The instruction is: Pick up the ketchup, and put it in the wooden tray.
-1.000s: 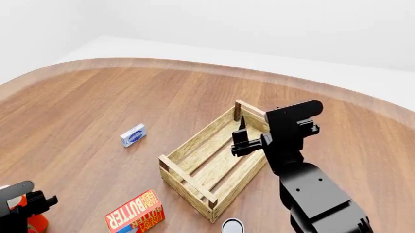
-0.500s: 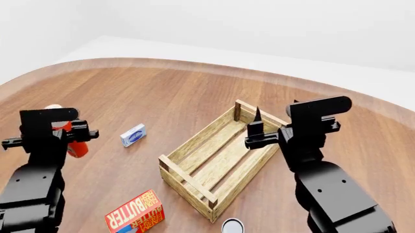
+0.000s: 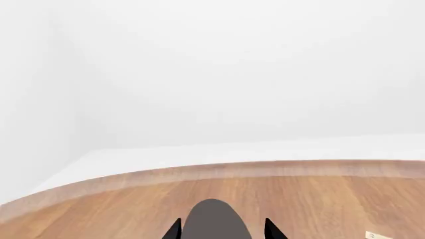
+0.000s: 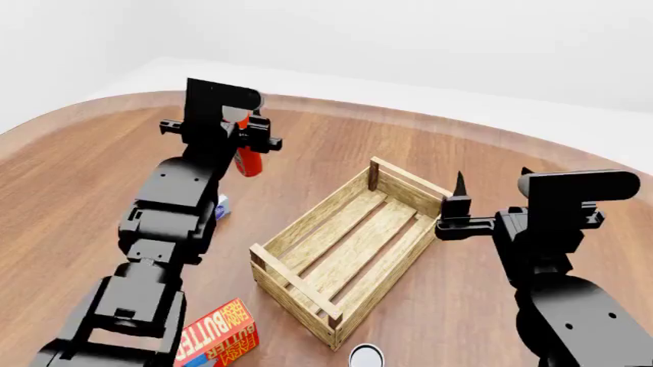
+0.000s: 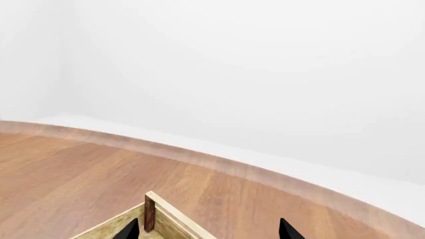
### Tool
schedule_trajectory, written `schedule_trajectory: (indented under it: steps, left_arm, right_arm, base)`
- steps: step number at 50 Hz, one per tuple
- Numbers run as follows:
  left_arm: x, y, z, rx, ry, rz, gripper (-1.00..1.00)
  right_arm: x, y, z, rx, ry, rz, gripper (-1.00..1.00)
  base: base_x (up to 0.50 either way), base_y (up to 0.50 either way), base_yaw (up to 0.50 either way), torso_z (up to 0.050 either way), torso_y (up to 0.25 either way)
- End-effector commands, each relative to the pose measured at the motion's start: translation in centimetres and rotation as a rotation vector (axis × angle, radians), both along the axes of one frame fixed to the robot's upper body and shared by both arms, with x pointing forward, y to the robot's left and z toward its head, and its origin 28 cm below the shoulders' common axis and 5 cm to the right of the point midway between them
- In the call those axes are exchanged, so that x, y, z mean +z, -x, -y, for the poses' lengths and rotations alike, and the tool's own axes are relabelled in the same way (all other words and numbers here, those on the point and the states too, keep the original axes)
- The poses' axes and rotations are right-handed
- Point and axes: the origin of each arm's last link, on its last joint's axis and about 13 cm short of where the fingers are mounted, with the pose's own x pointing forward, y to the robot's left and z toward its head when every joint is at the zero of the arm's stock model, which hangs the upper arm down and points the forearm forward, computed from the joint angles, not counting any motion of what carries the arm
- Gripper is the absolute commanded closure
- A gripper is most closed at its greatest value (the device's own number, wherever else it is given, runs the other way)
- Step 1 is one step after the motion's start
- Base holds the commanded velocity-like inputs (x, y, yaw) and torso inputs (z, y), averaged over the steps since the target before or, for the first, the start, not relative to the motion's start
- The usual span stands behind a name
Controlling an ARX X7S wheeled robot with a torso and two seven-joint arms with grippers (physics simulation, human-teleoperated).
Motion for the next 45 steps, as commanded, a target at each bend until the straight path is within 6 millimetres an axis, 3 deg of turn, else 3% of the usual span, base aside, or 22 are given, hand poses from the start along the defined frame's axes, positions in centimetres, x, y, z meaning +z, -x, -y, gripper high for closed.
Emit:
schedule_trajectory:
  steps: [1, 10, 19, 45]
  left_arm:
    - [1.4, -1.3, 5.6, -0.14, -0.009, 0.003, 1.0]
    - [0.9, -0.5, 8.6, -0.211, -0.001, -0.035, 1.0]
    - [0.6, 0.3, 10.3, -0.246, 0.009, -0.057, 1.0]
    - [0.0, 0.9, 11.2, -0.252, 0.012, -0.081, 1.0]
  right_arm:
    - [-0.6, 1.7, 1.7, -0.045, -0.022, 0.011, -1.0]
    - [-1.4, 3.0, 2.8, -0.088, -0.045, 0.014, -1.0]
    - [-1.8, 4.1, 3.4, -0.116, -0.058, 0.017, -1.0]
    - [-2.0, 5.0, 3.9, -0.148, -0.063, 0.011, -1.0]
  base:
    - [0.0, 0.0, 0.0, 0.0, 0.0]
    - [0.0, 0.0, 0.0, 0.0, 0.0]
    - [0.0, 0.0, 0.0, 0.0, 0.0]
    - [0.0, 0.0, 0.0, 0.0, -0.029]
